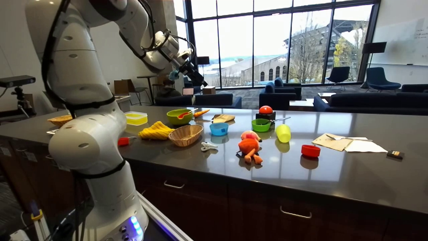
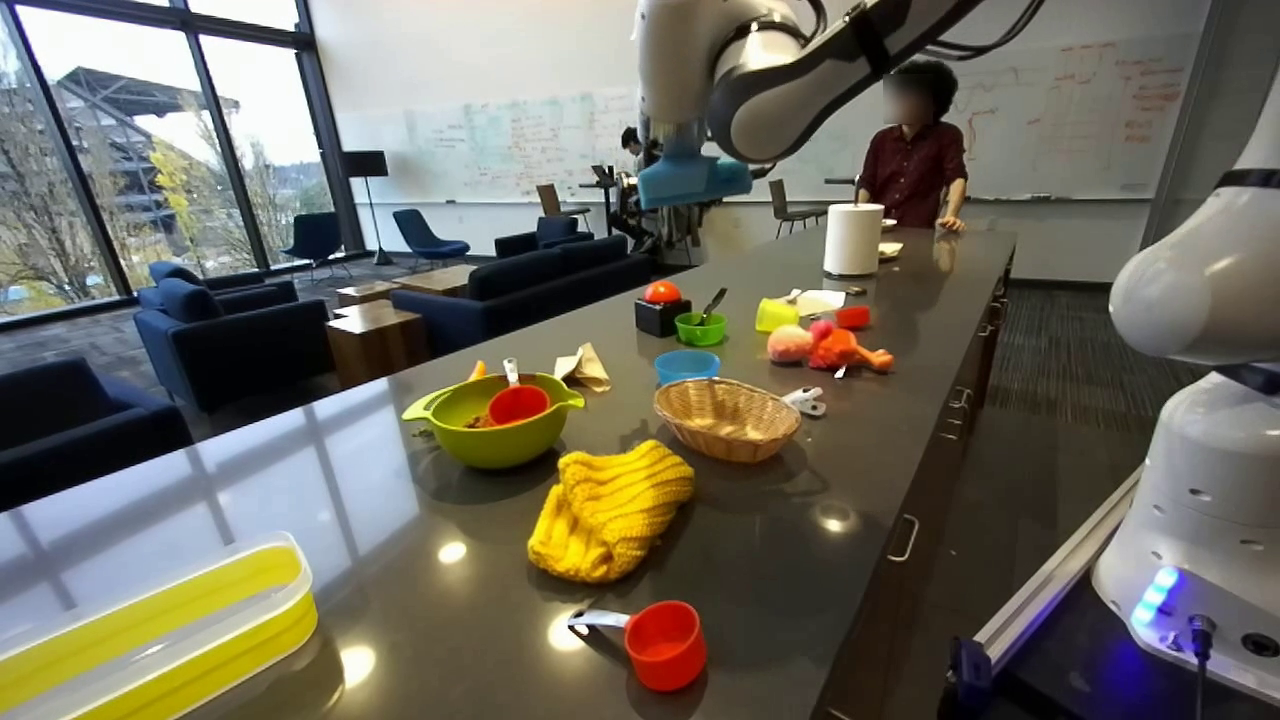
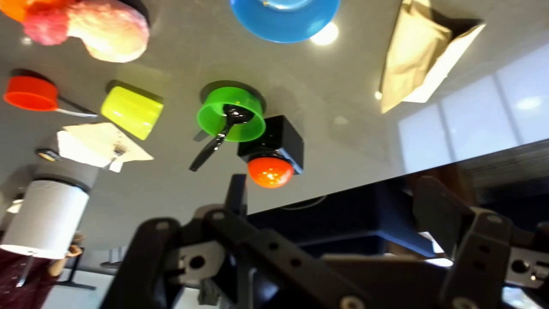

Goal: Move the basket to the left then put the blue bowl in the basket.

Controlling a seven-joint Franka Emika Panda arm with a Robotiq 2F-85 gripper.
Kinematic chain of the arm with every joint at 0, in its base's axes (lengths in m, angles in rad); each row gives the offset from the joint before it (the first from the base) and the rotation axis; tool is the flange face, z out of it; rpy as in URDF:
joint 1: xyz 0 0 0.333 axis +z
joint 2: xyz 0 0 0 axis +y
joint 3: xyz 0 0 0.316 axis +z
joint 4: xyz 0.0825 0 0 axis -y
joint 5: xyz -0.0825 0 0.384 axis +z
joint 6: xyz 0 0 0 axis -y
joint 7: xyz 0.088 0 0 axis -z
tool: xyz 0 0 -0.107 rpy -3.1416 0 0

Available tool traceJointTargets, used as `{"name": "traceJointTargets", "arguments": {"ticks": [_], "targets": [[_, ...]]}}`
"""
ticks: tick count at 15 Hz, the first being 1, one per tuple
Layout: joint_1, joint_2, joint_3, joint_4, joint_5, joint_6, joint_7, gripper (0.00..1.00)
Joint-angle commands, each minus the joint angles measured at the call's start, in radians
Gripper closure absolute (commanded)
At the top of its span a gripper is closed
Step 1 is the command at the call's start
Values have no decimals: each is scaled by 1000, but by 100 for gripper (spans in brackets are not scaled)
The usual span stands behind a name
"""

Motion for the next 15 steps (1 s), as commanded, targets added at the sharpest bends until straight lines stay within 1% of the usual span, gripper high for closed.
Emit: {"name": "traceJointTargets", "arguments": {"ticks": [1,2,4,5,6,7,8,9,10,11,15], "targets": [[42,161,63,36,-193,-280,235,0],[92,196,42,31,-222,-362,291,0],[223,270,-23,37,-234,-527,391,0],[297,316,-53,63,-202,-610,428,0],[366,383,-69,112,-173,-692,470,0],[421,197,-225,21,-128,-514,374,0],[466,233,-234,38,-122,-564,407,0],[494,262,-238,54,-118,-590,425,0],[507,280,-240,65,-116,-600,432,0],[528,265,-264,45,-101,-551,442,0],[662,230,-511,-89,1,-362,505,0]]}}
